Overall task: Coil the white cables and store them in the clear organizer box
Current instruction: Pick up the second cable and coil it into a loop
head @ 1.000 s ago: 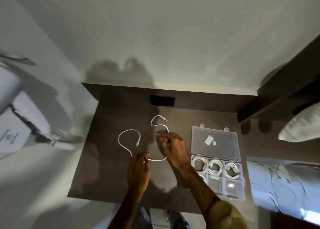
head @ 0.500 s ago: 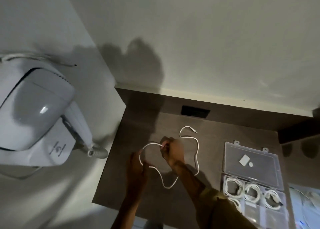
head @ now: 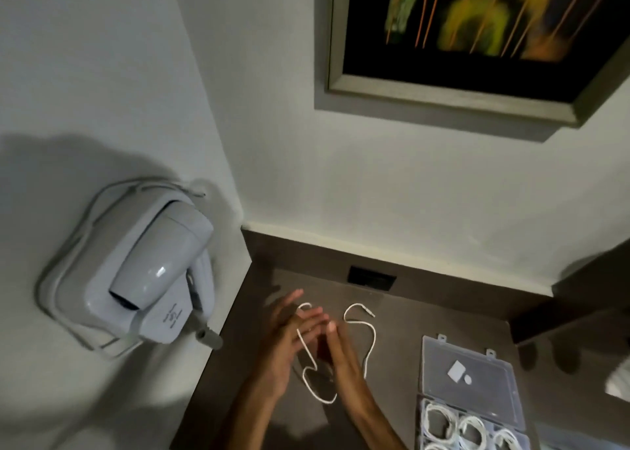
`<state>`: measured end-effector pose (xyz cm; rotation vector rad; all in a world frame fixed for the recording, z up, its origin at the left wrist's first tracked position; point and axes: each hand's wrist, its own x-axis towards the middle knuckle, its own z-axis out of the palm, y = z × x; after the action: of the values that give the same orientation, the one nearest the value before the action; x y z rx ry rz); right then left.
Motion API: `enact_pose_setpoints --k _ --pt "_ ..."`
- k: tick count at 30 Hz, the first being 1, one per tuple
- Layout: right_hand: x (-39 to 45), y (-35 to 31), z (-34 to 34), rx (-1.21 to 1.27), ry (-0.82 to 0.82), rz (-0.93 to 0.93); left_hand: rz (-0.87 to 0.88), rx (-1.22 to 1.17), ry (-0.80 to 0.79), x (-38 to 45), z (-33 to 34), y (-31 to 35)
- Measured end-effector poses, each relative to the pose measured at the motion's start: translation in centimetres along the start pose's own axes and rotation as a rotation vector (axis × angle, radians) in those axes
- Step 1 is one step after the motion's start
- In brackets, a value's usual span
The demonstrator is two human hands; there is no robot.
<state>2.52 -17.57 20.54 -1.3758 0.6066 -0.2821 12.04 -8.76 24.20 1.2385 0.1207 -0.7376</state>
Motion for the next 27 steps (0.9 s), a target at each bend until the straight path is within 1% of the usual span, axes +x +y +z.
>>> enact_pose_setpoints --k 2,3,4,6,7,9,11,12,13,14,17,19,20,22,24,27 --pt "-1.5 -0.9 0.1 -0.01 -0.129 -0.021 0.007 0.056 -0.064 -0.7 0.8 1.5" --pt "-2.0 -1.3 0.0 -0.049 -0.161 -0.037 0.036 0.128 -0.058 -0.8 1.0 2.0" --pt "-2.3 -1.8 -0.2 -0.084 -0.157 -0.06 0.084 0.237 -0.024 -0.9 1.0 2.5" --pt "-1.9 -2.8 -1.1 -0.218 -0.083 -0.17 0.206 0.513 0.04 -1.1 0.4 3.5" --pt "-1.5 -3.6 -1.7 -0.31 -0.046 -0.246 0.265 0.636 0.028 -1.3 0.0 3.8" --pt "-0.4 -5.9 -3.0 -0.442 -0.025 -0.366 0.323 0.846 -0.081 -1.5 -0.8 4.1" --pt "0.6 -8.0 -4.4 -0.519 -0.041 -0.447 0.366 1.067 -0.174 -1.7 -1.3 4.0" --pt "1.0 -8.8 -5.0 -0.526 -0.048 -0.477 0.397 1.091 -0.216 -1.9 -1.5 3.9" --pt "1.4 -9.5 -5.5 -0.524 -0.045 -0.5 0.426 1.041 -0.272 -2.1 -1.5 3.8" --pt "1.7 -10.2 -5.9 -0.512 -0.032 -0.517 0.424 0.937 -0.331 -2.4 -1.4 3.8" --pt "2.8 -11.4 -6.8 -0.414 0.007 -0.484 0.281 0.477 -0.467 -3.6 -0.3 4.3" --pt "3.2 -11.4 -6.9 -0.359 0.005 -0.436 0.247 0.163 -0.553 -4.3 1.0 4.6" --pt "3.2 -11.2 -6.8 -0.339 -0.005 -0.411 0.247 0.055 -0.591 -4.5 1.8 4.8" --pt "2.7 -10.1 -6.4 -0.317 -0.027 -0.366 0.266 -0.063 -0.618 -4.8 3.2 5.2" --pt "1.9 -8.6 -5.8 -0.308 -0.055 -0.312 0.277 -0.155 -0.596 -4.8 4.2 5.8" --pt "0.0 -6.3 -5.0 -0.443 -0.073 -0.268 0.264 -0.235 -0.532 -4.8 5.3 6.8"
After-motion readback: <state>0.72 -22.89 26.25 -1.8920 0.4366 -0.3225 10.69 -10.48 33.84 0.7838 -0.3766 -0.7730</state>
